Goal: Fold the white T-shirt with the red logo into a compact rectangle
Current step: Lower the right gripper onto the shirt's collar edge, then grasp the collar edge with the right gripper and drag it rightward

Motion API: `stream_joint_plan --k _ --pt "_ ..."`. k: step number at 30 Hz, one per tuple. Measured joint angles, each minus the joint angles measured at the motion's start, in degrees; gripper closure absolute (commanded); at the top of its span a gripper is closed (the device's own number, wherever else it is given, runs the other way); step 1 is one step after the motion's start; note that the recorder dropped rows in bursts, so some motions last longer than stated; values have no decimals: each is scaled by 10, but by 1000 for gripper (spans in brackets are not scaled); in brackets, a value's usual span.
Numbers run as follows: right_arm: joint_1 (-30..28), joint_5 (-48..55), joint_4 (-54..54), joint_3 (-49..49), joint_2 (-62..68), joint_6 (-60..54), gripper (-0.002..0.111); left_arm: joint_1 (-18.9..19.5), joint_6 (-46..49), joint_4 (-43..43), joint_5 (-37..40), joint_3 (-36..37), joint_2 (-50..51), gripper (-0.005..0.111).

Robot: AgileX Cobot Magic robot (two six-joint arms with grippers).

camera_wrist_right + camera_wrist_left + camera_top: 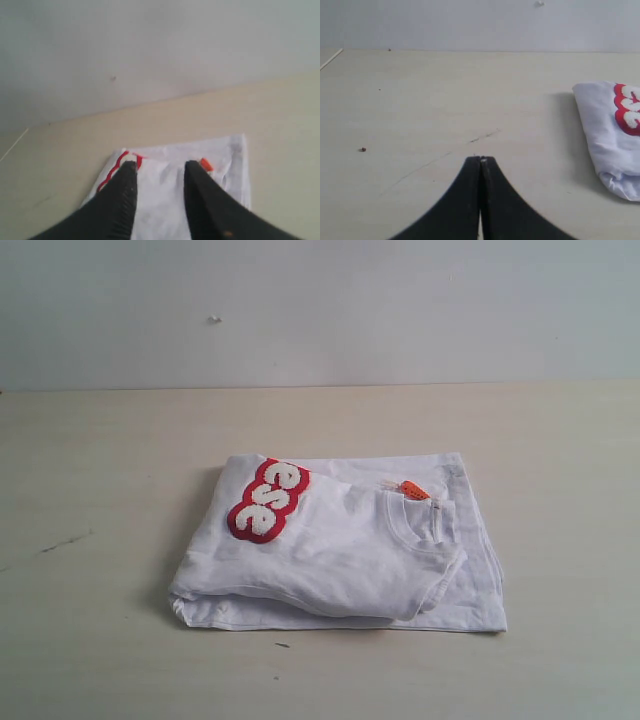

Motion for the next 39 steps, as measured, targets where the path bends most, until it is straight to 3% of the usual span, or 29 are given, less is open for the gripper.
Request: stream_joint_plan --k 4,22,29,39 --pt "0 21 104 0 154 -125 51 0 0 0 0 0 0 107" --pt "0 44 321 -97 644 -354 51 0 0 0 0 0 0 107" --pt "21 36 334 -148 752 -375 51 0 0 0 0 0 0 107" --pt "59 11 340 -181 804 -381 51 0 0 0 0 0 0 107"
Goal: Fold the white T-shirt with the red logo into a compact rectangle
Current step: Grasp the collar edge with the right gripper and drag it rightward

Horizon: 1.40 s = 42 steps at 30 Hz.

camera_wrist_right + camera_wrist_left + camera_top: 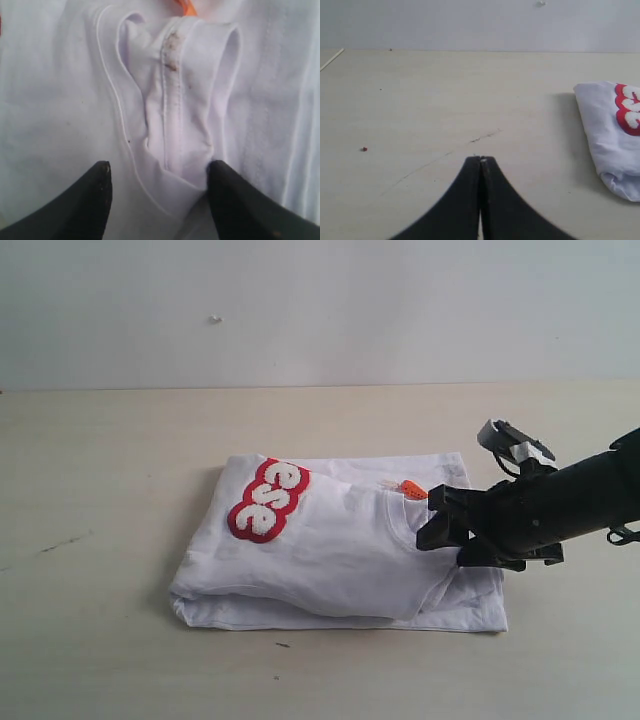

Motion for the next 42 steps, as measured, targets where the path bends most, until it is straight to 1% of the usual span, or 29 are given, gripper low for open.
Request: stream_joint_plan --k 11,13,21,24,25,27,33,37,40,42 --pt "0 -24 -1 0 0 0 52 0 0 0 0 0 0 107" --pt "2 -24 -1 0 0 0 54 0 0 0 0 0 0 107" --pt "3 18 0 0 5 -12 72 0 0 0 0 0 0 107" --pt "3 18 -6 0 5 -13 86 0 0 0 0 0 0 107" --pt "3 18 -7 0 5 -14 96 0 0 0 0 0 0 107" --pt "3 18 -8 0 5 -24 108 0 0 0 0 0 0 107" --pt "5 22 15 0 5 -82 108 0 0 0 0 0 0 107" --pt "5 25 19 -6 -23 -99 108 0 0 0 0 0 0 107" --pt "5 13 3 -17 -71 -100 108 0 0 0 0 0 0 107" --pt "5 -6 -28 -23 -104 -80 108 0 0 0 0 0 0 107"
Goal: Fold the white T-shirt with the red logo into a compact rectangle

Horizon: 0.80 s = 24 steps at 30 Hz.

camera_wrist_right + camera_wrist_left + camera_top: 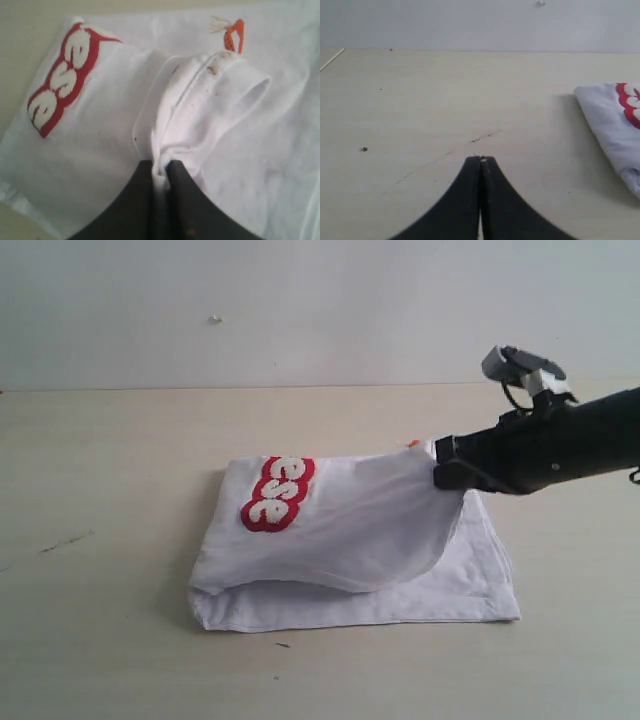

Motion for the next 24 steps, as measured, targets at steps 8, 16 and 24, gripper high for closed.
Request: stream_joint_plan --k 8,16,24 --pt "0 -131 -309 -50 -107 213 108 0 0 0 0 0 0 107" --pt "0 -205 -786 -80 -88 539 108 0 0 0 0 0 0 107" --pt "-12 6 -1263 -180 -34 967 108 0 0 0 0 0 0 107"
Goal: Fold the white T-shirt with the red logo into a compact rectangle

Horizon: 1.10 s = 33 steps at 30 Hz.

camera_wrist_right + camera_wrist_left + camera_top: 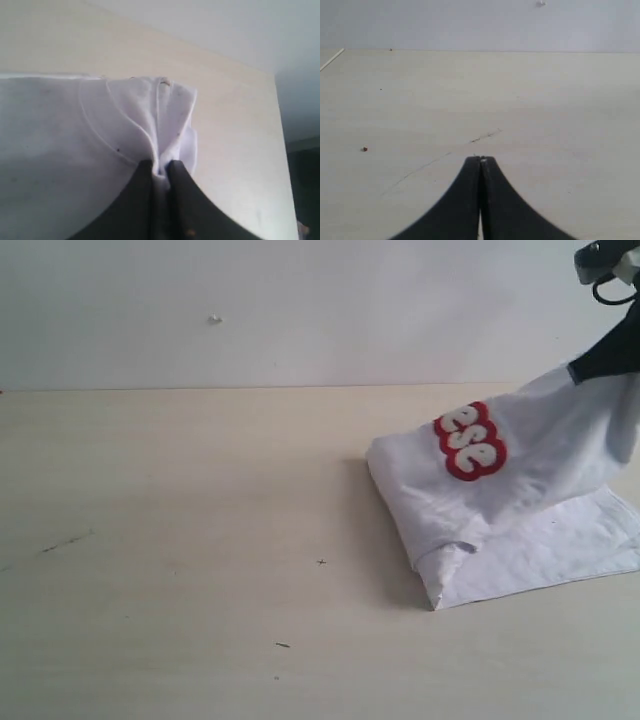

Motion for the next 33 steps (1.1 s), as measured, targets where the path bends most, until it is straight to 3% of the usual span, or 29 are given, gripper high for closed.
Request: stream_joint_plan --k 6,14,18,24,27,31,33 --pt "0 22 -50 -1 80 30 104 0 0 0 0 0 0 107" --pt "0 10 -51 -15 99 32 56 0 0 0 0 0 0 107" --pt "0 59 -50 -45 99 33 50 0 0 0 0 0 0 107" --pt "0 72 37 -61 79 5 61 0 0 0 0 0 0 107" --pt "0 41 197 -61 77 -95 76 0 0 0 0 0 0 107" --pt "0 40 433 -61 103 -283 108 0 0 0 0 0 0 107" --pt "1 58 533 -61 126 -372 108 0 0 0 0 0 0 107"
